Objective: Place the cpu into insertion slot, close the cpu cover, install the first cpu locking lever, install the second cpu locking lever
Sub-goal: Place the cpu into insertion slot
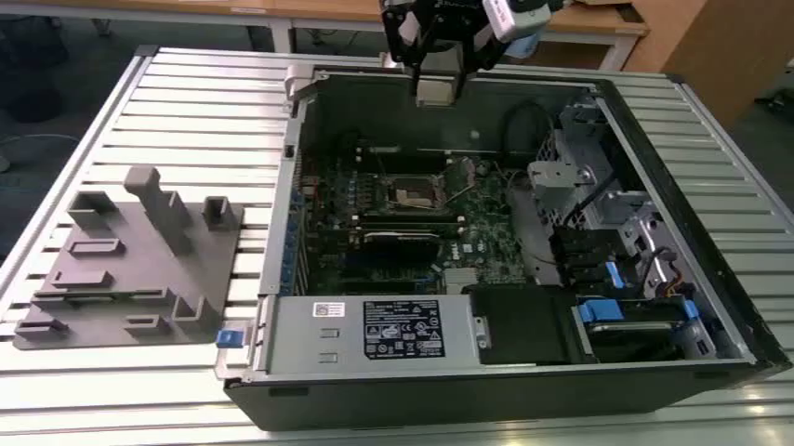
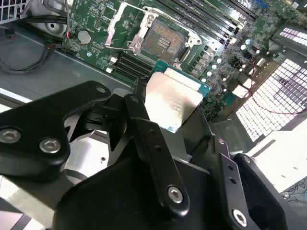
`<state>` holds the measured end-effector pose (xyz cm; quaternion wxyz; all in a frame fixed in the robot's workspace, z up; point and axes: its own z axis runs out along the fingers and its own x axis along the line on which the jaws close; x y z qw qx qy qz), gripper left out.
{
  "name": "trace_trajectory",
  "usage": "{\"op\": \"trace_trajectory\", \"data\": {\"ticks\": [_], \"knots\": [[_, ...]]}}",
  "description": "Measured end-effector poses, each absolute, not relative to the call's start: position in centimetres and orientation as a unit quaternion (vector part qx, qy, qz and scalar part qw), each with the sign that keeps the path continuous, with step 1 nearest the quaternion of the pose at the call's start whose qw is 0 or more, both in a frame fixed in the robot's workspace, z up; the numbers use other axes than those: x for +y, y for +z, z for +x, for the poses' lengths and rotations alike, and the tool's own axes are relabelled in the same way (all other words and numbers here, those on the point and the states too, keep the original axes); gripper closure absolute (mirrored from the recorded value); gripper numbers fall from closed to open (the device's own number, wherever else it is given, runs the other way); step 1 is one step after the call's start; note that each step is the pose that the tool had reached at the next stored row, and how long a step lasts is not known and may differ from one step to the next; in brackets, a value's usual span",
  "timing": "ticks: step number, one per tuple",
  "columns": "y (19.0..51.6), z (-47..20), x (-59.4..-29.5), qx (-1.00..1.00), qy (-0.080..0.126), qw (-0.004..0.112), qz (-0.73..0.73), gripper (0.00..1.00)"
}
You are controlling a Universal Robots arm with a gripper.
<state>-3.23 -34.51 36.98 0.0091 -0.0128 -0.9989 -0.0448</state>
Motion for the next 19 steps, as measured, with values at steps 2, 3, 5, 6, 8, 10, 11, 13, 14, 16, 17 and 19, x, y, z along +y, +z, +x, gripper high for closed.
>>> {"op": "trace_trajectory", "data": {"ticks": [2,3,5,6,8,10,11,13,14,16,17,19], "knots": [[36.98,-3.23,-34.51,-0.999,-0.045,0.009,-0.013,0.46],[36.98,-3.23,-34.51,-0.999,-0.045,0.009,-0.013,0.46],[36.98,-3.23,-34.51,-0.999,-0.045,0.009,-0.013,0.46],[36.95,-3.23,-34.51,-0.999,-0.045,0.009,-0.013,0.46],[36.87,-3.23,-34.51,-0.999,-0.045,0.009,-0.013,0.46],[36.79,-3.23,-34.51,-0.999,-0.045,0.009,-0.013,0.46],[36.77,-3.23,-34.51,-0.999,-0.045,0.009,-0.013,0.46],[36.76,-3.23,-34.51,-0.999,-0.045,0.009,-0.013,0.46],[36.76,-3.23,-34.51,-0.999,-0.045,0.009,-0.013,0.46],[36.7,-3.23,-34.51,-0.999,-0.045,0.009,-0.013,0.46],[36.66,-3.23,-34.51,-0.999,-0.045,0.009,-0.013,0.46],[36.63,-3.23,-34.51,-0.999,-0.045,0.009,-0.013,0.46]]}}
